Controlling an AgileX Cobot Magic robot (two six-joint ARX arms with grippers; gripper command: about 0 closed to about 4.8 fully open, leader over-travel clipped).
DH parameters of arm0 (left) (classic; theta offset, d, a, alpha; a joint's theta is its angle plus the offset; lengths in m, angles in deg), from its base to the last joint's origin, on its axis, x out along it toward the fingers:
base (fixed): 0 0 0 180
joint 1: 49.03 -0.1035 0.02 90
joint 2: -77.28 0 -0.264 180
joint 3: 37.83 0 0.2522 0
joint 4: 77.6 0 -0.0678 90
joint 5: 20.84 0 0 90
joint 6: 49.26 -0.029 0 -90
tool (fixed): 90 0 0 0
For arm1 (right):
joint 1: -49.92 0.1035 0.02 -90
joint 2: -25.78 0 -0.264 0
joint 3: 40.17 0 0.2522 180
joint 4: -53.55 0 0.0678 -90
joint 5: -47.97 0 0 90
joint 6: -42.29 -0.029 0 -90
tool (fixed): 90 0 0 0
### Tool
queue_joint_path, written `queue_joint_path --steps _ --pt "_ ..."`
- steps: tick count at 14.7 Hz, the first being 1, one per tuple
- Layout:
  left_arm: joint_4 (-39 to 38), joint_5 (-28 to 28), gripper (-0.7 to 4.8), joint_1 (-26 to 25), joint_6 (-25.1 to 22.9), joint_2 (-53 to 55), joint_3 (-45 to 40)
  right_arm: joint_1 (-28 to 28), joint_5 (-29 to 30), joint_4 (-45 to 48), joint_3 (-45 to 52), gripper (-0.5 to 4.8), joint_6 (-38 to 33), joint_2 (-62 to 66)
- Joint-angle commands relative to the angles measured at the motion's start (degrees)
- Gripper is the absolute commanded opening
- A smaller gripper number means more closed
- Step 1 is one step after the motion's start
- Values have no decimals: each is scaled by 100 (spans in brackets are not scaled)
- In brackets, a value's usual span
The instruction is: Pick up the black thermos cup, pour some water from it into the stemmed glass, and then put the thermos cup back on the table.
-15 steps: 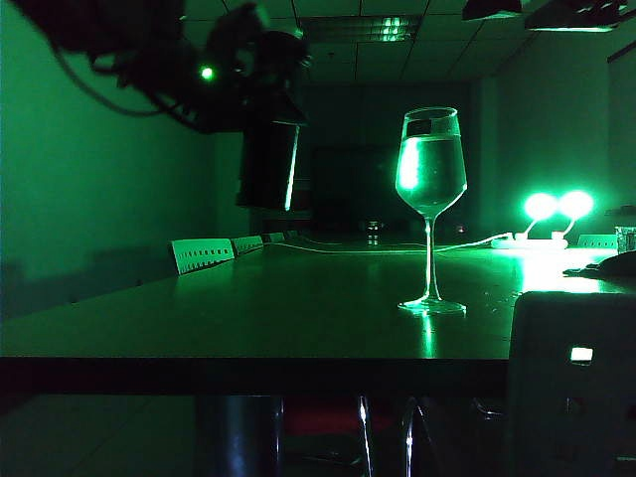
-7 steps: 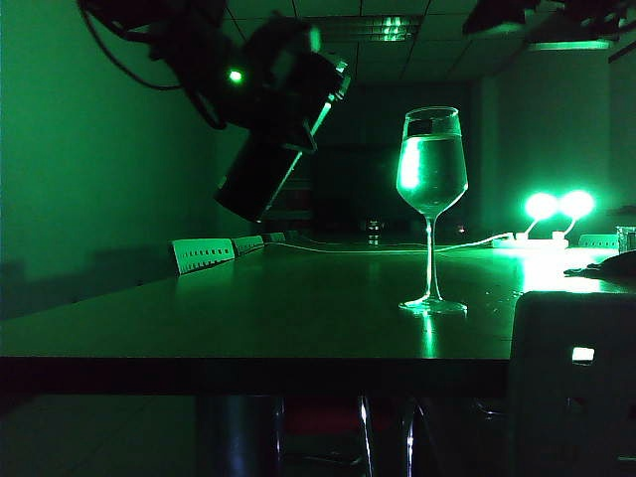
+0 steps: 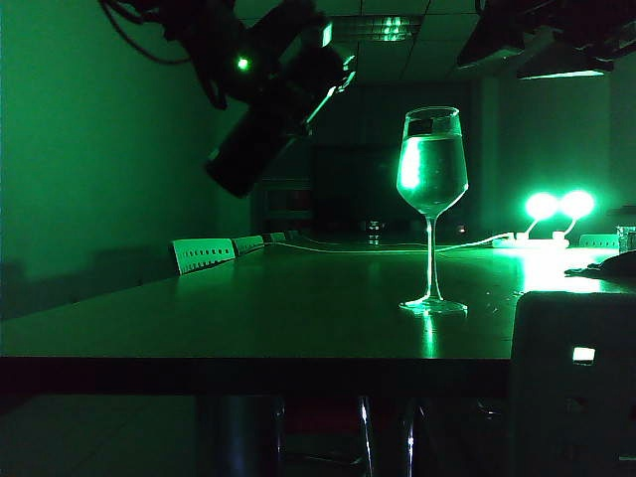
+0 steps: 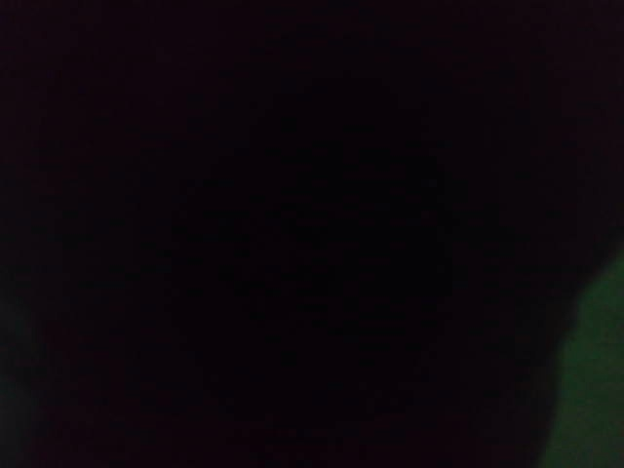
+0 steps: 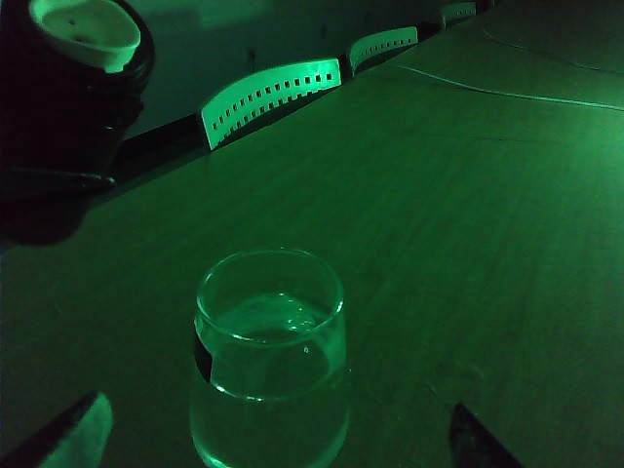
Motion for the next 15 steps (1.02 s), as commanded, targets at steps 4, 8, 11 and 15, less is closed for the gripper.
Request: queue_joint_path --steps 4,8,11,15 --pt "245 -26 57 297 -614 50 214 4 35 52 -31 479 -46 70" --pt "125 -24 57 463 -610 435 715 0 33 20 -31 479 -44 70" --pt "-114 -20 57 511 -678 621 1003 0 33 15 -31 479 -42 70" --pt "-350 79 57 511 -1403 629 1003 -2 33 13 -31 479 -42 70"
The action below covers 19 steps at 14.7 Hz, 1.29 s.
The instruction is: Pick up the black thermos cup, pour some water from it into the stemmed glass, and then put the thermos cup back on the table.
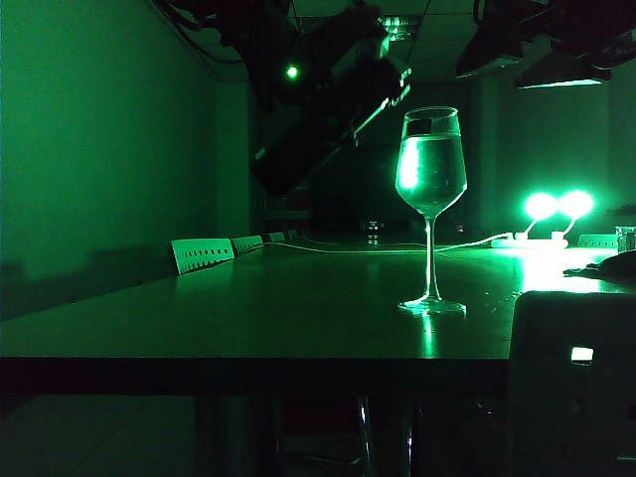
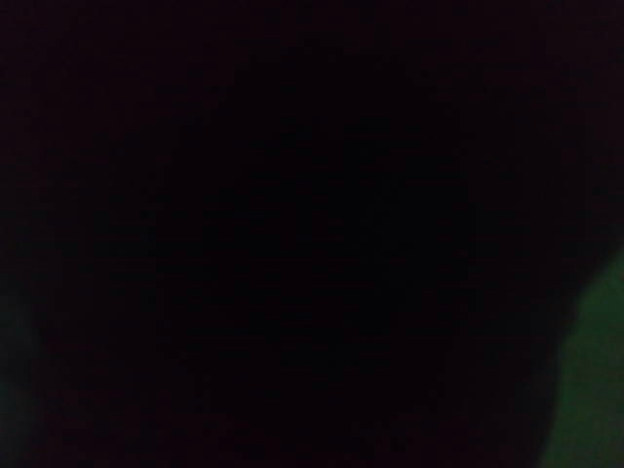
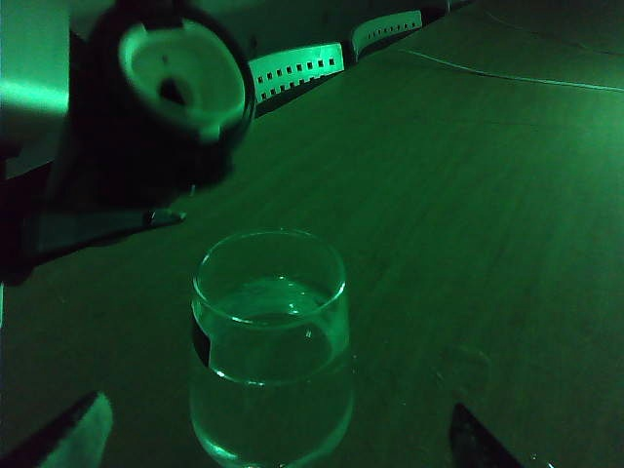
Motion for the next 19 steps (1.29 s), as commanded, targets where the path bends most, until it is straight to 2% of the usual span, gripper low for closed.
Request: queue_joint_path --steps 1,9,12,19 --pt "138 98 57 13 -520 -61 59 -2 13 59 -33 479 -20 -13" --pt "243 85 57 11 -546 -61 59 0 11 57 -33 479 -20 -13" --pt "656 105 57 13 -575 -63 59 0 9 59 -33 479 -20 -13" --pt "656 94 57 50 -2057 -61 61 0 7 59 -31 479 -20 -13"
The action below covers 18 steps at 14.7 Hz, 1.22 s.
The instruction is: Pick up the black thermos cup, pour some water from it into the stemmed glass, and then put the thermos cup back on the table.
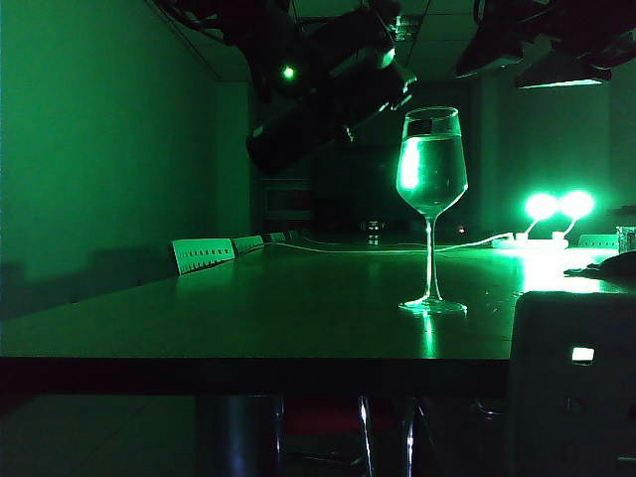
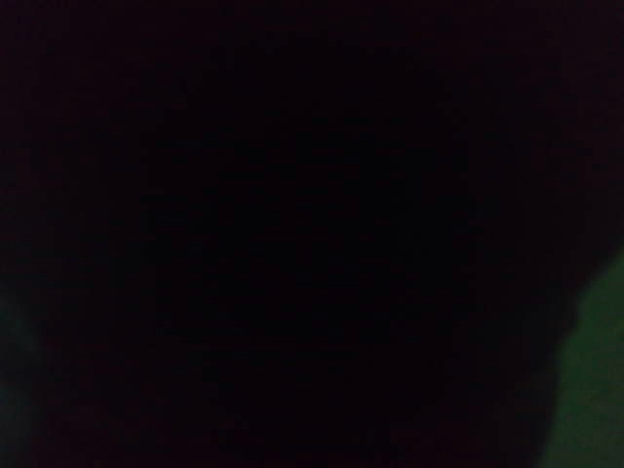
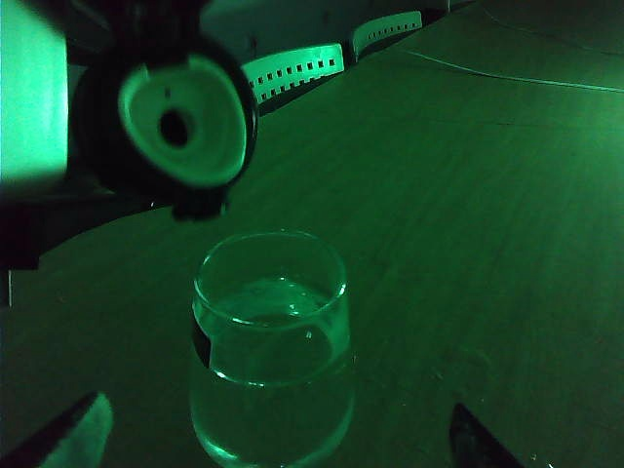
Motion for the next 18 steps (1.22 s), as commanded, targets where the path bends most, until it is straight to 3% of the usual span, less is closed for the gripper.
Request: queue_joint_path --steps 1,9,18 --pt "291 11 57 66 -560 -74 63 0 9 57 -31 479 -20 -13" --pt "380 15 57 76 -1598 -74 63 0 13 -50 -31 479 -20 -13" --pt "715 271 57 74 -1888 -74 63 0 11 -48 -31 479 -20 -13"
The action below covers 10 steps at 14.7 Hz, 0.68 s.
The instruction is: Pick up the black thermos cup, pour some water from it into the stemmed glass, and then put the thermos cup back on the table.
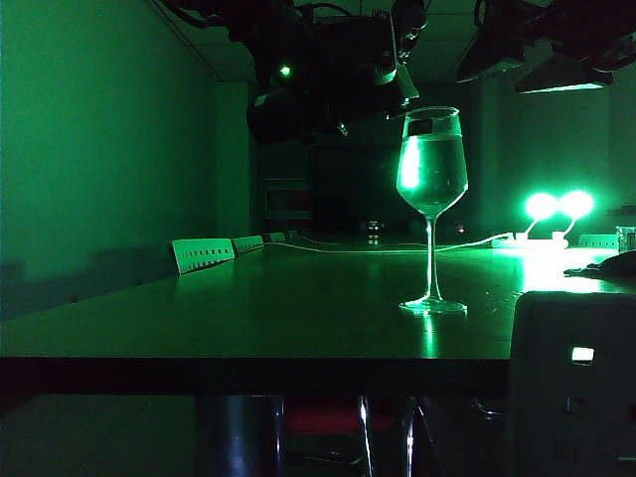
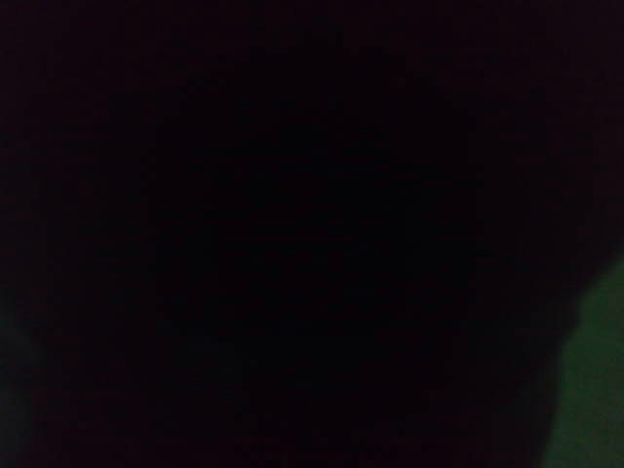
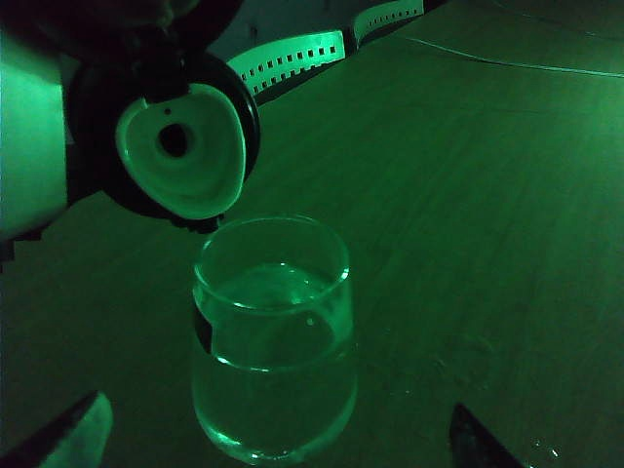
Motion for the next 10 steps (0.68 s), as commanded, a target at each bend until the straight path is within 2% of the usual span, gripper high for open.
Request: queue_joint_path --steps 1,3,7,10 --pt "389 103 57 13 -157 -74 61 0 11 79 -31 479 -20 -13" --pt "472 144 57 13 -356 -74 61 0 11 79 -31 479 -20 -13" --pt "592 144 57 13 -437 -74 85 0 11 79 -31 479 -20 -13" --pt "590 144 57 13 -809 -74 85 0 11 79 -31 479 -20 -13"
